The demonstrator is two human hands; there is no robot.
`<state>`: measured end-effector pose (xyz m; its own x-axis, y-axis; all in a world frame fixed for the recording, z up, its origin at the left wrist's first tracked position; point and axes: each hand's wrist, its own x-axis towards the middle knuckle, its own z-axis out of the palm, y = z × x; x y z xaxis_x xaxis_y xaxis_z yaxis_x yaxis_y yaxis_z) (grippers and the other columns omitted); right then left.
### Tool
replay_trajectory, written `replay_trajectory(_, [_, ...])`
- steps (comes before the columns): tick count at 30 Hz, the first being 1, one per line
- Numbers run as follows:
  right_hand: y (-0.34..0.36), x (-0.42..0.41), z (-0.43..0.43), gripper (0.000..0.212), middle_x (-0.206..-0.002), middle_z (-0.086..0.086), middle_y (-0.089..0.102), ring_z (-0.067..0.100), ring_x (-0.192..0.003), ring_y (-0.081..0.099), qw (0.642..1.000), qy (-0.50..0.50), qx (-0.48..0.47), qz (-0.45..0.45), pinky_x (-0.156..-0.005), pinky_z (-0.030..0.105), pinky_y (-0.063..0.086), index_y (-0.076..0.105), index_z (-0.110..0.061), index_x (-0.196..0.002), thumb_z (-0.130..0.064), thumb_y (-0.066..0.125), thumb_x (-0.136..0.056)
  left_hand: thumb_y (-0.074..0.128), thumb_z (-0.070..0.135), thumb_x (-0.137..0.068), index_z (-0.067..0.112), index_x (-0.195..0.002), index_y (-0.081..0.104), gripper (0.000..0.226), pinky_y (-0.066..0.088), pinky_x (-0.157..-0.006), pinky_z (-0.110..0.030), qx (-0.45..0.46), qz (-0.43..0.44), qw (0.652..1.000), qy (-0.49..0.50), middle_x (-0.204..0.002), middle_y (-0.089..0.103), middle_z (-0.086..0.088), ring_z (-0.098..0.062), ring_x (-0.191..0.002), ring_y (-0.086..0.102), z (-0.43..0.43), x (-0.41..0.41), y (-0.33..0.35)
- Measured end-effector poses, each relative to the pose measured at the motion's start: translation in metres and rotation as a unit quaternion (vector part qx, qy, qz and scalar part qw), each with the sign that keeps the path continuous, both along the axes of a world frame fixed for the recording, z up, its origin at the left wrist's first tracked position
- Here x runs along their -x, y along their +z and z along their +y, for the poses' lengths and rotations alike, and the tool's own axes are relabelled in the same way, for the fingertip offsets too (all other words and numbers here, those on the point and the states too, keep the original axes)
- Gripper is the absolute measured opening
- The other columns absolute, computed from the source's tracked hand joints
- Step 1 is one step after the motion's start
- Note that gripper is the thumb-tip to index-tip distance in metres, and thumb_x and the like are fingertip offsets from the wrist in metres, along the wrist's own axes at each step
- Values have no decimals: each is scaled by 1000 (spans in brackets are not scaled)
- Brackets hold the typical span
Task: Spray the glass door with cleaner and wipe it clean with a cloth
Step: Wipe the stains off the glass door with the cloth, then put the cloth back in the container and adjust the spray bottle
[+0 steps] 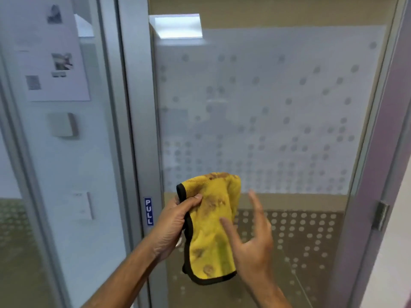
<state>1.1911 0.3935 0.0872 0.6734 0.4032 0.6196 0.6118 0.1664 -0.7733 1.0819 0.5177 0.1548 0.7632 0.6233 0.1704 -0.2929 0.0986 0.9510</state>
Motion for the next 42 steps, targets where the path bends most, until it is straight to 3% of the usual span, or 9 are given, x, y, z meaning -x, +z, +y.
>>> replay_trajectory(4, [6, 5, -25, 84, -145, -11, 59, 4, -137, 52, 975, 52, -47, 211, -109, 34, 45, 44, -38, -147, -58, 79, -74, 75, 27, -82, 19, -109, 82, 30, 64, -83, -30, 30, 23, 999, -9, -118, 81, -8, -22, -106, 79, -10, 57, -3])
replay_trajectory(9, [-16, 28, -52, 68, -148, 9, 61, 28, -138, 57, 809, 431, 61, 394, -116, 52, 45, 57, -17, -146, -47, 76, -88, 76, 18, -84, 17, -101, 86, 20, 65, -79, -31, 64, 17, 998, -14, -112, 82, -11, -23, -99, 80, -42, 121, -7])
replay_trajectory(12, [-31, 61, -74, 61, -149, 17, 59, 34, -138, 56, 748, 502, 106, 420, -111, 51, 49, 62, -10, -141, -33, 80, -88, 75, 21, -83, 18, -97, 86, 19, 65, -78, -32, 85, 22, 996, 34, -108, 82, -11, -23, -96, 80, -68, 160, -17])
replay_trajectory(18, [-43, 137, -114, 48, -129, 19, 73, 37, -118, 71, 751, 476, 117, 443, -88, 44, 62, 72, -8, -126, -16, 86, -81, 69, 19, -96, 9, -107, 81, 20, 66, -71, -33, 157, 52, 971, 171, -110, 82, -15, -24, -92, 81, -126, 250, -48])
replay_trajectory(23, [-38, 219, -137, 62, -128, 4, 74, 27, -112, 74, 824, 390, 91, 400, -91, 47, 62, 60, -24, -139, -17, 84, -82, 67, 21, -99, 1, -115, 75, 27, 64, -71, -36, 217, 80, 933, 275, -101, 83, -15, -21, -81, 82, -176, 340, -62])
replay_trajectory(31, [-34, 381, -152, 32, -99, -6, 75, 7, -85, 72, 825, 453, 110, 319, -73, 27, 61, 78, -33, -111, -21, 83, -83, 84, 20, -83, 17, -161, 32, 93, 58, -96, -49, 147, 117, 907, 377, -125, 76, -19, -29, -101, 74, -263, 531, -82])
replay_trajectory(34, [-36, 460, -159, 35, -104, 1, 74, 15, -96, 69, 807, 501, 141, 278, -89, 36, 59, 76, -30, -113, -21, 84, -80, 95, 8, -66, 35, -158, 34, 113, 57, -99, -37, 83, 140, 902, 399, -137, 70, -8, -23, -118, 73, -303, 610, -95])
replay_trajectory(37, [-40, 544, -169, 61, -114, 6, 75, 17, -100, 72, 755, 578, 195, 241, -80, 28, 60, 70, -29, -125, -20, 92, -68, 92, 4, -68, 44, -160, 29, 119, 52, -103, -25, 20, 220, 876, 428, -152, 49, 11, -9, -130, 58, -343, 693, -112])
replay_trajectory(42, [-55, 693, -181, 76, -121, 7, 75, 14, -100, 71, 681, 664, 273, 142, -79, 24, 58, 60, -25, -135, 14, 79, -72, 71, 2, -71, 44, -158, 35, 103, 48, -82, 0, -42, 338, 783, 520, -152, 47, 9, -7, -130, 54, -400, 841, -131])
